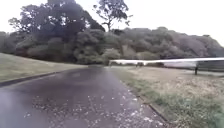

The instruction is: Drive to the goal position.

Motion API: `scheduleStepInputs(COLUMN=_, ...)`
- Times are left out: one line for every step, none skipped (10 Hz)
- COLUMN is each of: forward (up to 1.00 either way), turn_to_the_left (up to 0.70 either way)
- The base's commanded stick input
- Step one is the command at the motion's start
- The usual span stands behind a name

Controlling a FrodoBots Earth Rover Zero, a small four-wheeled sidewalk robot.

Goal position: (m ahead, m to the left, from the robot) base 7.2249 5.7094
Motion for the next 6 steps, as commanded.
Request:
scheduleStepInputs(forward=0.45, turn_to_the_left=0.02)
scheduleStepInputs(forward=0.45, turn_to_the_left=0.02)
scheduleStepInputs(forward=0.45, turn_to_the_left=0.02)
scheduleStepInputs(forward=0.45, turn_to_the_left=0.02)
scheduleStepInputs(forward=0.45, turn_to_the_left=0.02)
scheduleStepInputs(forward=0.45, turn_to_the_left=0.02)
